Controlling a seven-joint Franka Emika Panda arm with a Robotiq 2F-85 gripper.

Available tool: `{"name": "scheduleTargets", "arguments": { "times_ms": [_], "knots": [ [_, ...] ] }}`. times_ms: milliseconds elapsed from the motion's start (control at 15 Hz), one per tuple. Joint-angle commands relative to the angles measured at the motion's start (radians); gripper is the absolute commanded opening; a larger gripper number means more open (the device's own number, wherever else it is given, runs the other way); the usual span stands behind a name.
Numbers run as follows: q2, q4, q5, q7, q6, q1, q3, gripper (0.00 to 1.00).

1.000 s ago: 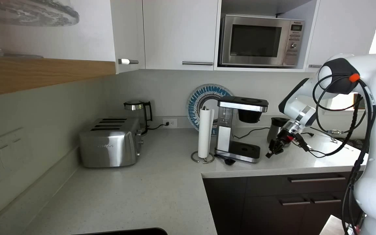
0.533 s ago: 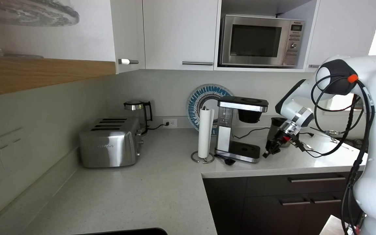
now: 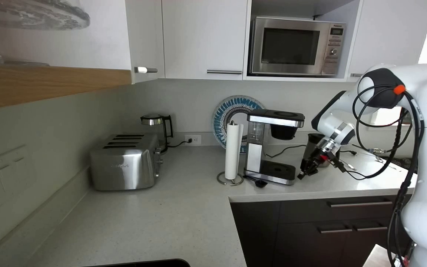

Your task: Push the bottom left button on the coffee machine

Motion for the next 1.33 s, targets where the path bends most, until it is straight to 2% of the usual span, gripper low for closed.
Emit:
{"name": "scheduleTargets", "arguments": {
  "times_ms": [0, 1267],
  "knots": [
    [0.022, 0.013, 0.024, 0.019, 0.021, -0.018, 0.020, 0.00],
    [0.051, 0.033, 0.056, 0.038, 0.048, -0.022, 0.034, 0.00]
  ]
}}
